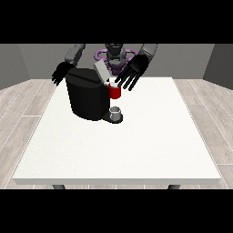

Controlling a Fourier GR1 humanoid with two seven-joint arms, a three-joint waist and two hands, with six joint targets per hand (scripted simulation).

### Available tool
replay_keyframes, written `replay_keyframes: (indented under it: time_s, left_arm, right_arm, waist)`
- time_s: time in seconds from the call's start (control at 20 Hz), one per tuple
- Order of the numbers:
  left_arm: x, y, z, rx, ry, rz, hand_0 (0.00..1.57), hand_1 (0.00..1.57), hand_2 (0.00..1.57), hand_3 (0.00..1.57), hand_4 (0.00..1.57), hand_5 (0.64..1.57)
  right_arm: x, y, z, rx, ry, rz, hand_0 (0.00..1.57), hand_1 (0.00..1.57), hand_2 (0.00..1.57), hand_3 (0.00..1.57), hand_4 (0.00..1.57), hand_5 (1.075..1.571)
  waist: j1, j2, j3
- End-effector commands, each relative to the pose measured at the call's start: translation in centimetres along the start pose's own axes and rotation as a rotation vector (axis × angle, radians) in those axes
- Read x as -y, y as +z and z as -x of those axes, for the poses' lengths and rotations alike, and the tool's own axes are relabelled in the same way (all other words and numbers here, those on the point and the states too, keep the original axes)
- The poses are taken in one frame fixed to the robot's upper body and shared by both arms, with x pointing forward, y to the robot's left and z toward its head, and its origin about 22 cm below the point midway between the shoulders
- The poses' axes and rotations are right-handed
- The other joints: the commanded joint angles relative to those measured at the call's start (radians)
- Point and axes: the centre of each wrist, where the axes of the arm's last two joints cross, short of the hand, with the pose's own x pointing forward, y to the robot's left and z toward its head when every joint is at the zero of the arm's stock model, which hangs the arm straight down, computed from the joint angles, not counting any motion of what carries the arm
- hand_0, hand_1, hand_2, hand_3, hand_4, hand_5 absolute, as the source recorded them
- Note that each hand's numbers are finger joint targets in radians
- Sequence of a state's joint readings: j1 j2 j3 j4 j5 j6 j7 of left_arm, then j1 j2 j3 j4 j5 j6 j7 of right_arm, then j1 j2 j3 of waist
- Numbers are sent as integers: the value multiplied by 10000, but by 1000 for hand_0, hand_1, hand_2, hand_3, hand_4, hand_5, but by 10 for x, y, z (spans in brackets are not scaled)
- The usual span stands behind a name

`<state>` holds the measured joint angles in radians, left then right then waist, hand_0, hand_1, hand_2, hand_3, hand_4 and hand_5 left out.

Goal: Insert the coffee pod into the coffee machine and close the lid

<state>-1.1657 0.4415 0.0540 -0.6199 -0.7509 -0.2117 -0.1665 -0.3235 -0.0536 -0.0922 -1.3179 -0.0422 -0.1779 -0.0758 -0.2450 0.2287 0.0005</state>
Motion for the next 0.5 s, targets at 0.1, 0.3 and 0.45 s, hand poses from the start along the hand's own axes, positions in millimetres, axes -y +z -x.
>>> replay_keyframes:
  time_s: [0.1, 0.3, 0.45]
  left_arm:
    - [26, 4, 3, -23, 157, 569, 0, 0, 0, 0, 0, 1571]
    - [49, 10, 16, -88, 1539, 857, 0, 0, 0, 0, 0, 1571]
    - [78, 17, 28, -336, 4032, 198, 0, 0, 0, 0, 0, 1571]
  right_arm:
    - [37, 12, 28, -674, -28, 583, 0, 0, 0, 0, 424, 1571]
    - [8, 23, 33, -1065, -48, 997, 0, 0, 0, 0, 392, 1571]
    - [23, 46, 53, -1624, 140, 1151, 0, 0, 0, 0, 383, 1571]
  waist:
    - [589, -802, 1]
    - [926, -1317, -3]
    - [1234, -2028, -11]
